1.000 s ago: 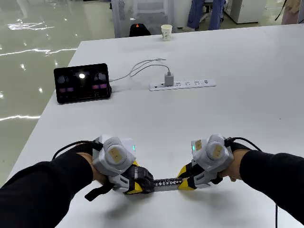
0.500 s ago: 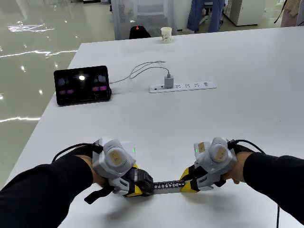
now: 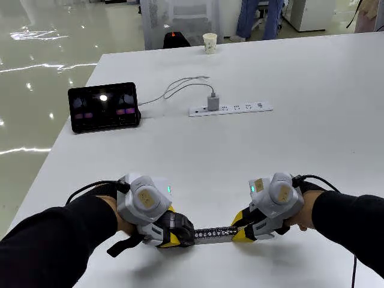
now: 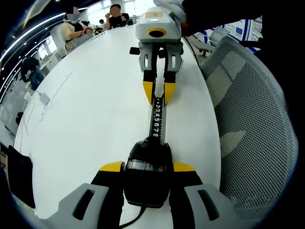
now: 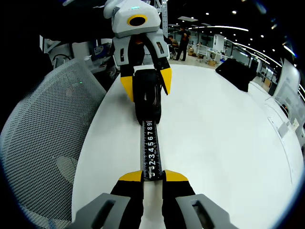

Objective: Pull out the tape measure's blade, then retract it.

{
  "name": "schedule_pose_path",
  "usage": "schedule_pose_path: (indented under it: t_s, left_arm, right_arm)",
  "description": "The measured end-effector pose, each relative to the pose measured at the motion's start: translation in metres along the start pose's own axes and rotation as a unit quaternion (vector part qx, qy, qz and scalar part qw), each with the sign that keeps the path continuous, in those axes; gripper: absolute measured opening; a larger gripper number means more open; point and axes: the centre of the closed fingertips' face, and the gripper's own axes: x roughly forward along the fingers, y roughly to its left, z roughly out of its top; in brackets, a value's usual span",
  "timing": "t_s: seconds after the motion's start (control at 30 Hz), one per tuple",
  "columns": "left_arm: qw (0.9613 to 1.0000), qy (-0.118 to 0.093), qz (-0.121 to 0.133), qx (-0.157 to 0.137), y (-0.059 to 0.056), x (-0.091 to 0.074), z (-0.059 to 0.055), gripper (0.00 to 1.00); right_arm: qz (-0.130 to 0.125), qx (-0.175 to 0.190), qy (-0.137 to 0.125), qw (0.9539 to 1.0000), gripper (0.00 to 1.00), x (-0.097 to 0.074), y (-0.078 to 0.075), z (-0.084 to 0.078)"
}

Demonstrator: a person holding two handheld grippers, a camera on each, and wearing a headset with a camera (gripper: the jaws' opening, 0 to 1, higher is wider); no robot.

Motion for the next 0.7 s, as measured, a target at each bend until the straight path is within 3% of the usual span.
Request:
schedule_pose_path:
  t_s: [0.7]
  left_arm:
    - [1.0000,0.000,0.001,-0.002,0.000,0.001,0.001,0.30]
  right_arm:
    - [-0.002,-0.003,0.003,1.0000,0.10,-0.010,0.001,-0.011]
